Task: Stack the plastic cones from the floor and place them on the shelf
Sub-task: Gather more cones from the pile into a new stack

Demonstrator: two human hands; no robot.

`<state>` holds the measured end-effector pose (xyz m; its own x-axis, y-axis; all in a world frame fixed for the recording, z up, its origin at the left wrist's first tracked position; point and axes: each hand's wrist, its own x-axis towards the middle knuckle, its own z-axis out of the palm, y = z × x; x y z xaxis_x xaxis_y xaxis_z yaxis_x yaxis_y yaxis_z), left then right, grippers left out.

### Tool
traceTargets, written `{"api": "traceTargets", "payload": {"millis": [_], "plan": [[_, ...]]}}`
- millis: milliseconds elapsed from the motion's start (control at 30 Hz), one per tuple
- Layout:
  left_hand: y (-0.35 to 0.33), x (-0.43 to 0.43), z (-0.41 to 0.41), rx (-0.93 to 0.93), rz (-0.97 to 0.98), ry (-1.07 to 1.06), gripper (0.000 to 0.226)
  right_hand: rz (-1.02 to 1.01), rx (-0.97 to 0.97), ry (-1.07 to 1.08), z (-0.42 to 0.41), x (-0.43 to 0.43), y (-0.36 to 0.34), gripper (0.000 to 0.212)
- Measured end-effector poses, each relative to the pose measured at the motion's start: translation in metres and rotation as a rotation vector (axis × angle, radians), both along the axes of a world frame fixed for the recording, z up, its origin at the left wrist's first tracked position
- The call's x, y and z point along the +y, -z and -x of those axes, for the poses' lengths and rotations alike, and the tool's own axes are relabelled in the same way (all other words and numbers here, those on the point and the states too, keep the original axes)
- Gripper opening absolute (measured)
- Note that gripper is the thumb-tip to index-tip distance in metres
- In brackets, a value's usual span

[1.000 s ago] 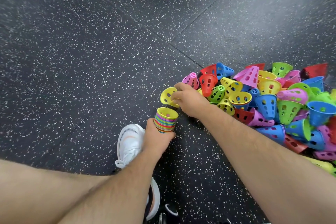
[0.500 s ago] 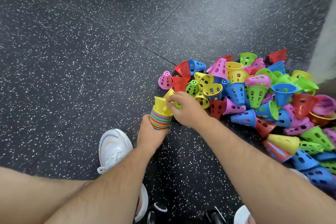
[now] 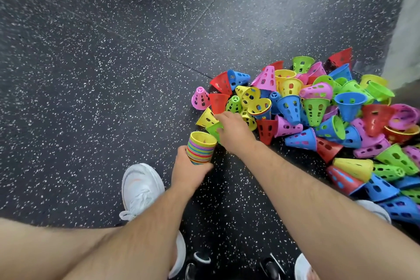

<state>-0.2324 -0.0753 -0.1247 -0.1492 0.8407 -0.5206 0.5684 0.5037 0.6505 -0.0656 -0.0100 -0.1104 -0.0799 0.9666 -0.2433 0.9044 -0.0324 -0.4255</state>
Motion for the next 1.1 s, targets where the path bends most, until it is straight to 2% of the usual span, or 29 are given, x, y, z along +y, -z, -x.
{"api": "traceTargets", "payload": {"millis": [133, 233, 367, 500, 633, 767, 867, 967, 1100], "plan": [[0.0, 0.0, 0.001, -0.005, -0.002, -0.02, 0.066, 0.006, -0.071, 0.019, -0.001, -0.005, 0.005, 0.026], [-0.001, 0.0, -0.001, -0.013, 0.002, -0.011, 0.066, 0.023, -0.018, 0.065, -0.006, -0.011, 0.005, 0.016], [-0.002, 0.0, -0.006, -0.021, -0.003, 0.018, 0.066, -0.007, 0.067, 0.091, -0.021, -0.019, -0.007, 0.018], [0.0, -0.003, -0.012, -0.02, -0.005, 0.041, 0.065, -0.114, 0.093, 0.176, -0.039, -0.029, -0.02, 0.021], [-0.001, -0.006, -0.02, -0.037, -0.009, 0.064, 0.064, -0.275, 0.225, 0.285, -0.05, -0.034, -0.029, 0.018], [-0.003, -0.009, -0.024, -0.049, -0.013, 0.086, 0.064, -0.346, 0.268, 0.282, -0.048, -0.036, -0.033, 0.016], [-0.002, -0.009, -0.023, -0.038, -0.023, 0.071, 0.065, -0.29, 0.331, 0.177, -0.04, -0.04, -0.033, 0.015], [-0.003, -0.007, -0.019, -0.034, -0.03, 0.039, 0.065, -0.134, 0.386, 0.054, -0.027, -0.044, -0.028, 0.014], [-0.008, -0.005, -0.009, -0.023, -0.02, 0.012, 0.062, -0.064, 0.442, 0.108, -0.009, -0.043, -0.024, 0.023]]}}
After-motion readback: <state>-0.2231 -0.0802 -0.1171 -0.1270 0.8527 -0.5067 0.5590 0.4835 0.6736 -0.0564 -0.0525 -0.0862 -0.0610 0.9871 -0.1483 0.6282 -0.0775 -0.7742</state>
